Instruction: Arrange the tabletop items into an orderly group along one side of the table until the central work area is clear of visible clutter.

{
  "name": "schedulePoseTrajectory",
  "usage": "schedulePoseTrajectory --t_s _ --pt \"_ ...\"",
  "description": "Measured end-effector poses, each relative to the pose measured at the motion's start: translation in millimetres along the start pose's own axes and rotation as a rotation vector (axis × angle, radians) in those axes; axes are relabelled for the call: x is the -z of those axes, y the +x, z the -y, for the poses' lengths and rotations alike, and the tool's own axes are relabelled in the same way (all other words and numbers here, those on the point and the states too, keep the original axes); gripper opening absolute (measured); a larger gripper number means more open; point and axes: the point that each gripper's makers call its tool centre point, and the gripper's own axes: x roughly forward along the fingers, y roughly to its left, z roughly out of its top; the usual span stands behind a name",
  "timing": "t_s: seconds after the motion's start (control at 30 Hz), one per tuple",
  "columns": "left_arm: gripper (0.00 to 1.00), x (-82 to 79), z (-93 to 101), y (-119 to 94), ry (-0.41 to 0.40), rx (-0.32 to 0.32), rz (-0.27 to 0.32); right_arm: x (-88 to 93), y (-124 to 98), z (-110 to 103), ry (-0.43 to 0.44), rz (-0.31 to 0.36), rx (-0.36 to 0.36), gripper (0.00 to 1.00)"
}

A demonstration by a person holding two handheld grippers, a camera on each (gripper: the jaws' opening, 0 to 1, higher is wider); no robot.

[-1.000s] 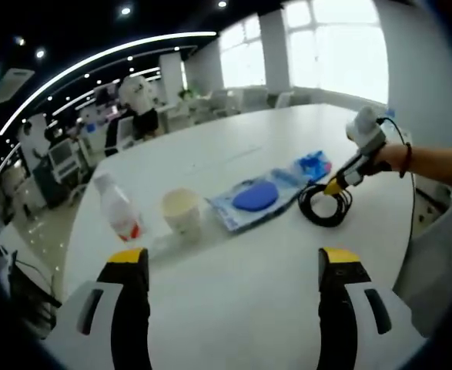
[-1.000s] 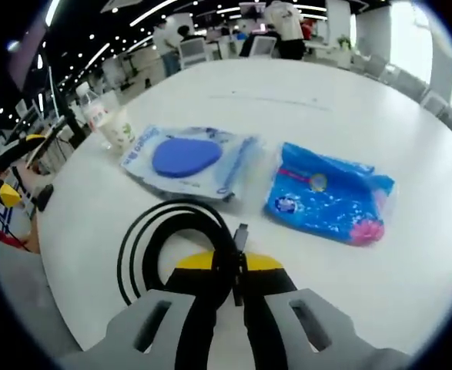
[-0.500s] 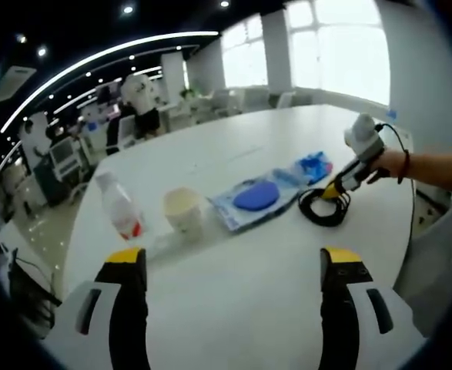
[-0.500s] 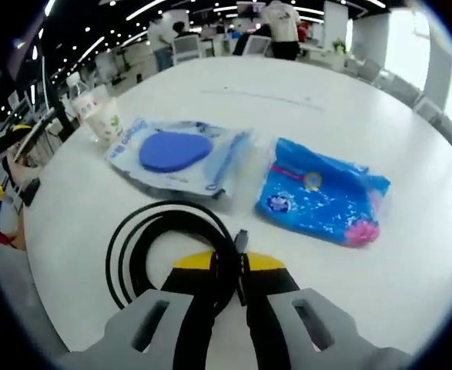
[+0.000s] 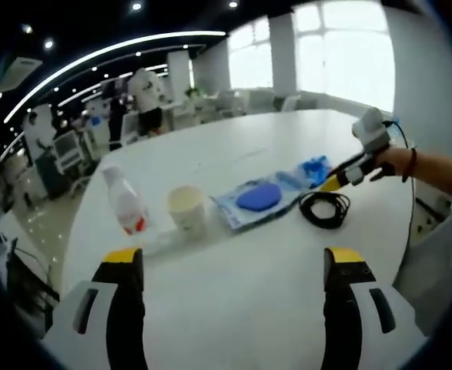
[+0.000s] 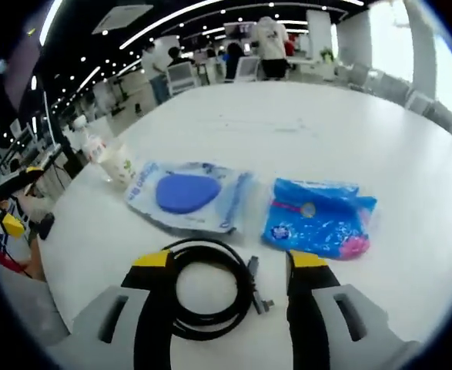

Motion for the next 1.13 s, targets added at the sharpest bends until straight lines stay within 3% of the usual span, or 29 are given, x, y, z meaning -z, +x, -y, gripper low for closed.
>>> schedulePoseTrajectory --t_s 0.4,0.6,0.8,1.13 --pt "0.99 -1.3 -3.6 -7.5 -0.044 -0.015 0.013 -24.8 -40.9 -29.6 -0.033 0.14 -0.052 0.88" --pt "0.99 1.0 -1.1 -16.5 -0.038 -0.017 0.015 -26.5 -68.1 -50.2 -0.066 0.207 -0.11 0.93" --pt "0.99 3.7 0.9 -26.0 -0.034 -0.024 0.027 -20.7 -96.9 -65.7 -0.106 0.267 -0.136 0.97" --pt "0.99 14.3 9.1 -39.6 -0.027 -0.025 0.024 8.7 -125.3 -71.4 -0.089 0.264 -0.116 0.99"
